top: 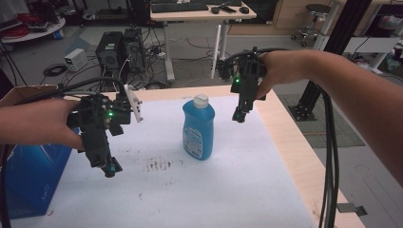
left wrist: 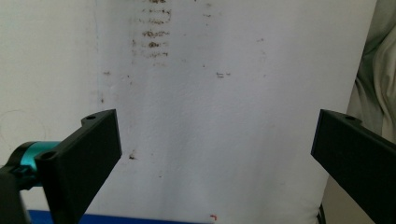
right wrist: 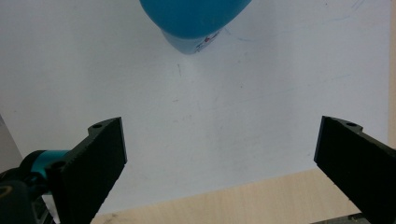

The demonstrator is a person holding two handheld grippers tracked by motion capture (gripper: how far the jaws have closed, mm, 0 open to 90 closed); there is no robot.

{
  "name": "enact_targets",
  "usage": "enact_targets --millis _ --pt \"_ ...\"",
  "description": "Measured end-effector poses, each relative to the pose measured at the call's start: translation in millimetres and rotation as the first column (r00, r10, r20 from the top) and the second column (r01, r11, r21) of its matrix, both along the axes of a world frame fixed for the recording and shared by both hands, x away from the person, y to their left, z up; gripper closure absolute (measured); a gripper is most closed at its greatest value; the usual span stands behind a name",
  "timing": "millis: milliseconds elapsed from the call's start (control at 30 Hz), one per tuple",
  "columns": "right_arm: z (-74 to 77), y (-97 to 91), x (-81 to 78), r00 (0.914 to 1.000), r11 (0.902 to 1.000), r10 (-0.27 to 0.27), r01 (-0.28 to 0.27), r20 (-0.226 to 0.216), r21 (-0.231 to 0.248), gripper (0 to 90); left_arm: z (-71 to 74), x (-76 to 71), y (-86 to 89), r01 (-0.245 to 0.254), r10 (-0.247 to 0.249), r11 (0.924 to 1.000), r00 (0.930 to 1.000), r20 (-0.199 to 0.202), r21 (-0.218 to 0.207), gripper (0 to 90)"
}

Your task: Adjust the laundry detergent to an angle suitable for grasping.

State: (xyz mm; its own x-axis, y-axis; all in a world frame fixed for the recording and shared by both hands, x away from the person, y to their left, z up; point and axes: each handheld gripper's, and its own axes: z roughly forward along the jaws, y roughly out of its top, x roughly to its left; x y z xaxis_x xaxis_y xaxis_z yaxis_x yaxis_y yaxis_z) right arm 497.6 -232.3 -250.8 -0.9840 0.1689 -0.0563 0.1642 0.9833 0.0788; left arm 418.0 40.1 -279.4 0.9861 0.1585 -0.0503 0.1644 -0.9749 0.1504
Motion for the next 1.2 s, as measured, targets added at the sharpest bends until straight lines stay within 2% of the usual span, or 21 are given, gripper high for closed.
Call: enact_targets --millis 167,500,600,667,867,1200 --pt "-3.6 -2.4 -0.3 1.0 1.0 -0.001 0.001 -0.004 -0.005 1.7 -0.5 1.1 2.8 -0.019 0.019 0.9998 0.9998 0.003 -0.002 1.7" --pt "-1.0 -6.9 -7.1 0.9999 0.9996 0.011 -0.012 0.011 0.024 1.7 1.9 -0.8 5.5 -0.036 0.037 0.9992 0.9991 0.02 -0.016 1.7" --pt "-2.8 -8.5 -9.0 0.9998 1.0 0.001 -0.001 0.018 0.001 1.7 1.3 -1.1 5.5 -0.038 0.038 0.9992 0.999 0.023 -0.009 1.7" --pt "-1.0 -11.1 -11.2 0.9997 0.9997 0.001 -0.002 0.025 0.025 1.7 0.5 -2.3 5.5 -0.04 0.04 0.9991 0.9989 0.022 -0.013 1.7" --pt "-1.4 -16.7 -16.0 0.9994 0.9992 -0.003 0.002 0.034 0.041 1.7 -1.0 -1.4 4.2 -0.041 0.041 0.9991 0.999 0.017 -0.009 1.7" --pt "-1.0 -18.7 -18.4 0.9991 0.9986 -0.023 0.021 0.037 0.048 1.7 3.2 -5.8 6.1 -0.046 0.047 0.9987 0.9985 0.027 -0.02 1.6"
